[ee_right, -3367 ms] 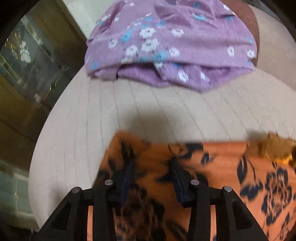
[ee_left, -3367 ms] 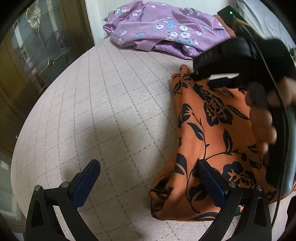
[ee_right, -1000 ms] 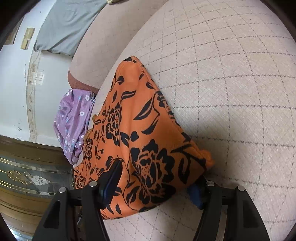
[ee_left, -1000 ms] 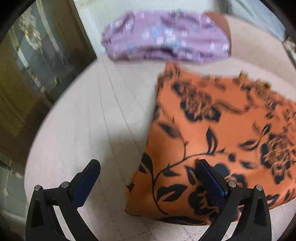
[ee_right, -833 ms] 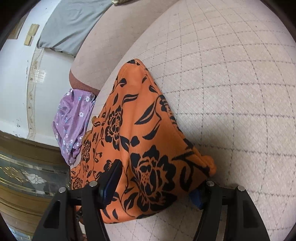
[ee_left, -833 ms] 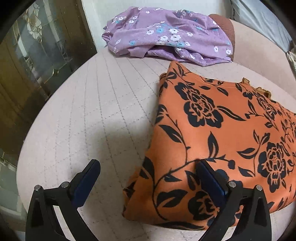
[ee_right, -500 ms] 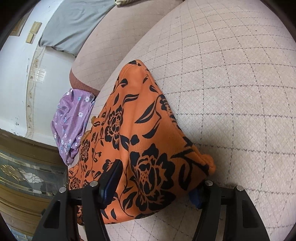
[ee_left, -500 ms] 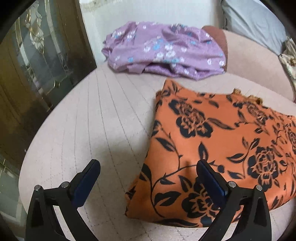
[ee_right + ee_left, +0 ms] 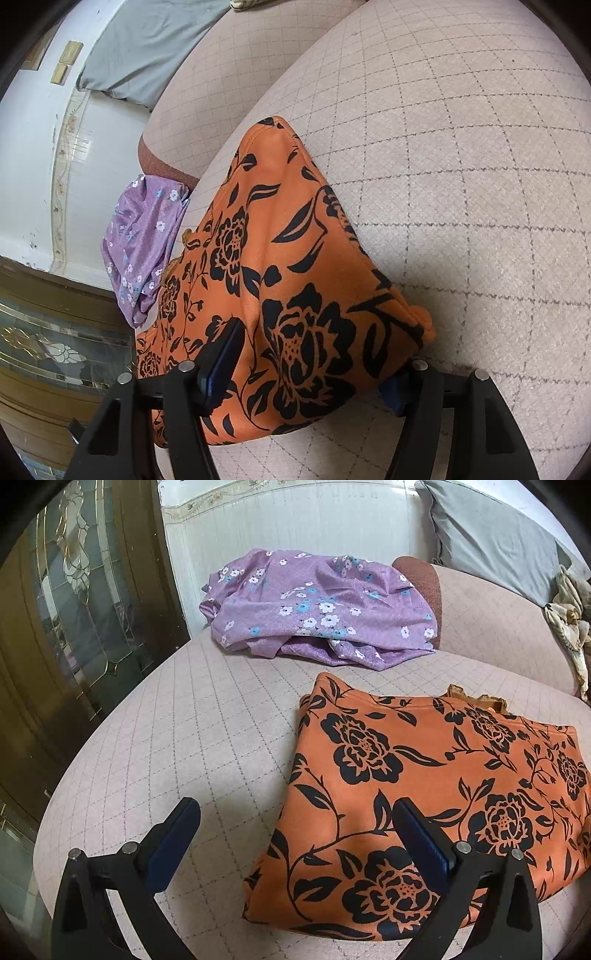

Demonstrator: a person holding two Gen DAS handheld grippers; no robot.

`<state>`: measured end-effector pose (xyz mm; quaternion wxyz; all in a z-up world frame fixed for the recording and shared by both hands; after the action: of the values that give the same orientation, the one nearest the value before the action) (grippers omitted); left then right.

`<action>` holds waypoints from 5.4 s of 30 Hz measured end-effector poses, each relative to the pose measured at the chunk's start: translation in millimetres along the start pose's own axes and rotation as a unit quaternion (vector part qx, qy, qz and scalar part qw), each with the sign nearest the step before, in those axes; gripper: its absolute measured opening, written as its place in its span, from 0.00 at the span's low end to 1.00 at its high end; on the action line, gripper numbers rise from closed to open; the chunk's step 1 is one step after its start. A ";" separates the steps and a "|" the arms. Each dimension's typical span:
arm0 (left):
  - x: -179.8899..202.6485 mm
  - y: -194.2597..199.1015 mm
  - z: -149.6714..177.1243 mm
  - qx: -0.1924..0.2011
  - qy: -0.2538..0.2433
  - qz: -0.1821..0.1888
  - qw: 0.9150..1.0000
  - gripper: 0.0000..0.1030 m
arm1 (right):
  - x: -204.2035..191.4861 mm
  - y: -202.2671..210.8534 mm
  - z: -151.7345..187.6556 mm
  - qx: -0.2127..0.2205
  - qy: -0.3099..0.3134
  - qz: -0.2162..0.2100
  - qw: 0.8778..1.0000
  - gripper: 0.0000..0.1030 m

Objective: Fold small clothes

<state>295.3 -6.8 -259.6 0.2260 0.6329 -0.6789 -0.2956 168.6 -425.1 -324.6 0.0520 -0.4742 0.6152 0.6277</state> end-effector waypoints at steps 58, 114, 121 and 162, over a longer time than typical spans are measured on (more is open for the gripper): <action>15.8 -34.9 8.7 -0.050 -0.050 -0.036 0.997 1.00 | -75.7 -65.7 -111.0 0.052 0.098 0.090 0.990 0.60; -123.1 -1.2 -11.5 -0.007 0.134 0.033 0.990 1.00 | -277.6 -64.0 185.4 -0.075 0.283 -0.134 0.947 0.52; -42.4 -7.0 5.5 -0.059 0.075 0.155 0.983 0.97 | -211.5 -45.4 120.5 -0.008 0.241 -0.086 0.967 0.53; 32.7 16.2 50.3 -0.138 0.012 0.359 0.923 0.63 | -151.0 -89.1 146.8 -0.011 0.291 -0.109 0.950 0.30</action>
<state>246.2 -33.1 -287.1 0.4103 0.3130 -0.8102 -0.2778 230.7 -205.0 -319.8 -0.0663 -0.7012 0.5413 0.4593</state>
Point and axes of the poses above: each gripper's, at about its wrist camera, not at the fingertips, and y roughly against the way its jaws point, x to its right, z to its underside, the point moved 10 cm from there along -y, roughly the way its jaws point, and after that the axes turned 2 degrees about z, right-handed, at the moved point
